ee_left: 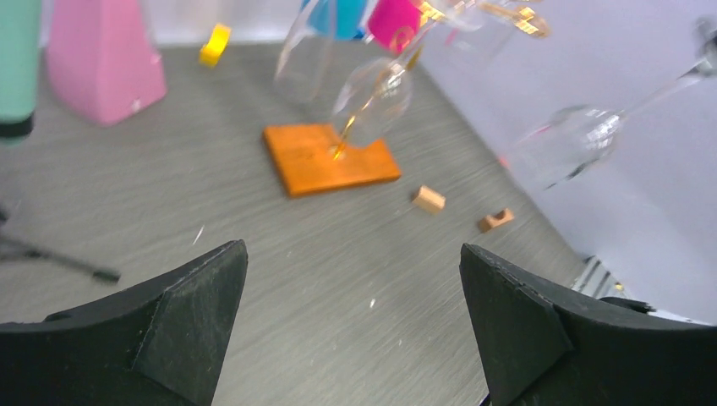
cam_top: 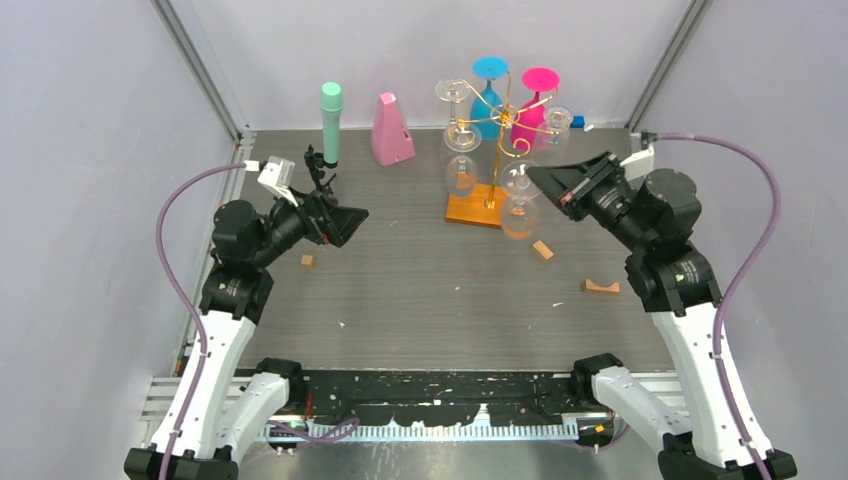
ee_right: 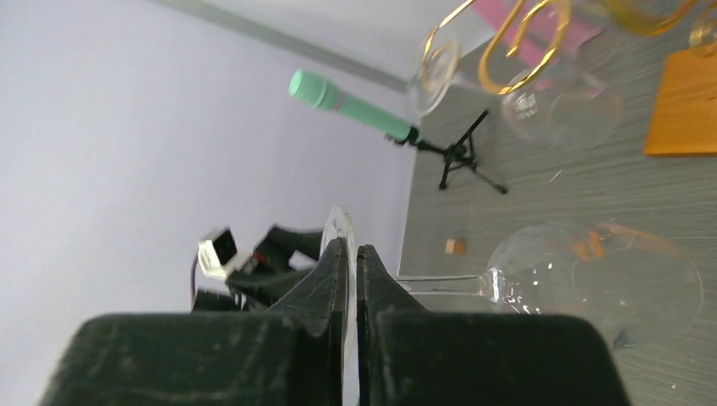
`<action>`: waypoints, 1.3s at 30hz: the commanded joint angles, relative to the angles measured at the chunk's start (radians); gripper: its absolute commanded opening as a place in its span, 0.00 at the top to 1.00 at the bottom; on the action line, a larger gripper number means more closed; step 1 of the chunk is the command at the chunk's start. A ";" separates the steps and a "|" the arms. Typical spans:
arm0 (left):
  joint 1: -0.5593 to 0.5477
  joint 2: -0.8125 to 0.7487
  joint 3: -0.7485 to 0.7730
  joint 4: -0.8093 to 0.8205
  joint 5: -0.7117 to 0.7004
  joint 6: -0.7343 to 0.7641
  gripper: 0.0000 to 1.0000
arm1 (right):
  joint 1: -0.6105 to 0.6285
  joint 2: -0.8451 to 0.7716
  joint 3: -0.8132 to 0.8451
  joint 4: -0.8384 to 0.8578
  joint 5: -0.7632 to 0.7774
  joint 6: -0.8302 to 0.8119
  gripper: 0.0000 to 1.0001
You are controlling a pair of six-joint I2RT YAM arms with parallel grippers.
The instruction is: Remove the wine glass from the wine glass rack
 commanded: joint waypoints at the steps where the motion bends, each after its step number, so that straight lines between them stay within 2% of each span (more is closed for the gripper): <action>1: -0.002 0.012 -0.037 0.426 0.148 -0.116 0.00 | 0.128 0.006 -0.083 0.233 -0.121 0.027 1.00; 5: -0.003 0.068 -0.022 0.509 0.222 -0.152 0.00 | 0.380 0.096 -0.058 0.254 -0.022 -0.061 1.00; 7: -0.003 0.081 -0.024 0.514 0.281 -0.144 0.00 | 0.421 0.134 -0.050 0.293 0.009 -0.063 1.00; 16: -0.003 0.045 -0.123 0.721 0.356 -0.124 0.00 | 0.452 0.325 0.015 0.508 -0.025 0.075 1.00; 21: -0.010 0.080 -0.119 0.746 0.449 -0.110 0.00 | 0.459 0.360 0.044 0.588 -0.033 0.126 1.00; 24: -0.047 0.103 -0.139 0.853 0.475 -0.126 0.00 | 0.483 0.383 0.072 0.608 -0.059 0.125 1.00; 27: -0.109 0.138 -0.164 0.973 0.468 -0.111 0.01 | 0.490 0.403 0.103 0.578 -0.083 0.116 1.00; 30: -0.133 0.190 -0.142 0.975 0.429 -0.075 0.03 | 0.493 0.404 0.120 0.568 -0.090 0.107 1.00; 34: -0.140 0.230 -0.134 1.059 0.345 -0.069 0.04 | 0.494 0.409 0.128 0.566 -0.101 0.101 1.00; 39: -0.152 0.290 -0.082 1.079 0.315 -0.072 0.04 | 0.494 0.431 0.144 0.573 -0.127 0.106 1.00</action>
